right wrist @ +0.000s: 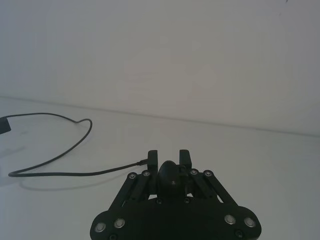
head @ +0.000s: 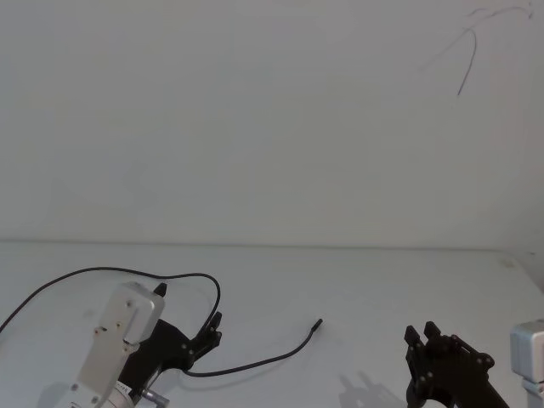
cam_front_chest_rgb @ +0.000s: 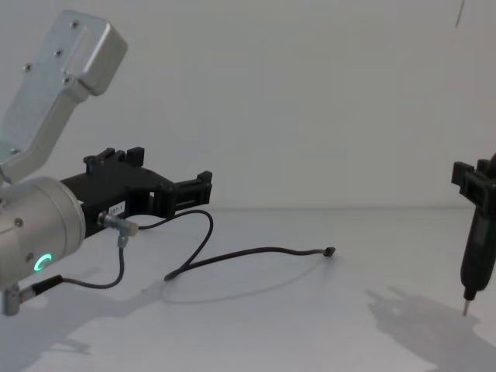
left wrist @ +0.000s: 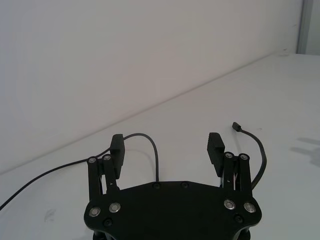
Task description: Pick up the data cable with the one hand.
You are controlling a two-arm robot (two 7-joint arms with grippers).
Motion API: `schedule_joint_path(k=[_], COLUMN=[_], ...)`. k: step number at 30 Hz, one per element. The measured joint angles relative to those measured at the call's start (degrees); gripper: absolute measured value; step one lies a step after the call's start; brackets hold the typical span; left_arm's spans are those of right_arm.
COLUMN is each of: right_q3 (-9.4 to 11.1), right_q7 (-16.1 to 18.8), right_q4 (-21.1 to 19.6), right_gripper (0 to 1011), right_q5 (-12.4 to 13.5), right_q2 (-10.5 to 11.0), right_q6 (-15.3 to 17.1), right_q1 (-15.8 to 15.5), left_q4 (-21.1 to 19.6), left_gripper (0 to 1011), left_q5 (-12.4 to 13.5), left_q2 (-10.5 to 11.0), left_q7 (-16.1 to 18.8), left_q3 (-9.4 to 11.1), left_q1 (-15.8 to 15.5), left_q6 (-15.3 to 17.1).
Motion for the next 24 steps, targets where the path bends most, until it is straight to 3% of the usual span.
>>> schedule_joint_path(k=[17,24], right_q3=[0.0,0.0], right_q7=[0.0,0.0], right_q4=[0.0,0.0], right_gripper=[251,251], right_q5=[0.0,0.0], right_q2=[0.0,0.0], right_q6=[0.0,0.0], right_q1=[0.0,0.0], left_q4=[0.01,0.06], left_gripper=[1001,1001], left_q5=[0.0,-0.31], left_q2=[-0.01,0.22], left_q7=[-0.05,-1.81], left_q3=[0.01,0.03], left_q1=[-0.02,-0.72], left_q6=[-0.01,-0.19])
